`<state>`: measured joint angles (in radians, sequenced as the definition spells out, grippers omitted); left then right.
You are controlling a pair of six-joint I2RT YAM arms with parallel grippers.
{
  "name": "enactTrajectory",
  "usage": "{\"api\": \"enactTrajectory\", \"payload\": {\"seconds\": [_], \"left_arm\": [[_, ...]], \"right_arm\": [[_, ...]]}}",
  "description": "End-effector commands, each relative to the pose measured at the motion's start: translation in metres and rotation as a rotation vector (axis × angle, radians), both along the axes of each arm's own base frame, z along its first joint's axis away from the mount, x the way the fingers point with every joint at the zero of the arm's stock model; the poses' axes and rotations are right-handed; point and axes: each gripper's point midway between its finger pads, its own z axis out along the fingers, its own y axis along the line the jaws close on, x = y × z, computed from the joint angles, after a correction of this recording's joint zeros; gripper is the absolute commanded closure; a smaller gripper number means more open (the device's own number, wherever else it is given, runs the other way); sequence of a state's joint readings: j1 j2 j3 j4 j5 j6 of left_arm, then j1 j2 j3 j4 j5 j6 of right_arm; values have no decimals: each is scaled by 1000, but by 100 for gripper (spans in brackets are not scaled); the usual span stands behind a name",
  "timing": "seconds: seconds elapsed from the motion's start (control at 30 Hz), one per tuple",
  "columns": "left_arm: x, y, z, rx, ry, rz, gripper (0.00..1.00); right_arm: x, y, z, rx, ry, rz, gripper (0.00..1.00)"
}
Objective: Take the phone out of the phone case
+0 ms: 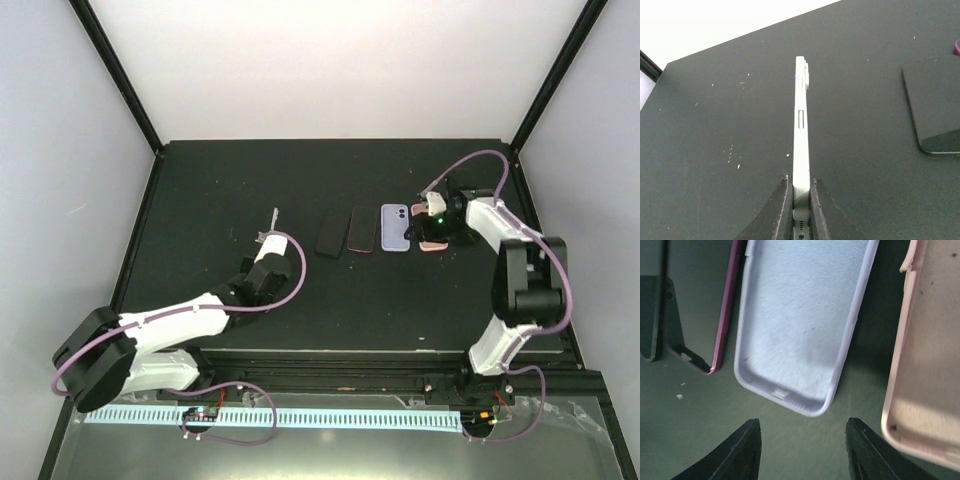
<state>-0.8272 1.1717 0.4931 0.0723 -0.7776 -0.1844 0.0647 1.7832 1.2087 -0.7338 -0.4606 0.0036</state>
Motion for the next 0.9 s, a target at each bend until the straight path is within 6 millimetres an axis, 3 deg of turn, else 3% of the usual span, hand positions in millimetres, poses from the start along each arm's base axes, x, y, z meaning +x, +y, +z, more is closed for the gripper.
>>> {"api": "enactTrajectory", "payload": {"seconds": [0.0, 0.2, 0.37, 0.53, 0.87], "left_arm": [[18, -4, 16, -19, -57, 10, 98], [38, -24, 1, 35, 31, -63, 98], [57, -36, -13, 158, 146, -58, 98], [73, -46, -18, 247, 178, -51, 98], [87, -61, -38, 467, 231, -87, 96]], "right_arm": [[-11, 6, 67, 54, -210, 49, 51], [-75, 35, 151, 223, -539, 271, 49], [-116, 33, 199, 197, -751, 314, 45], [-123, 22, 201, 135, -899, 257, 47], [-114, 12, 195, 62, -898, 223, 47]]}}
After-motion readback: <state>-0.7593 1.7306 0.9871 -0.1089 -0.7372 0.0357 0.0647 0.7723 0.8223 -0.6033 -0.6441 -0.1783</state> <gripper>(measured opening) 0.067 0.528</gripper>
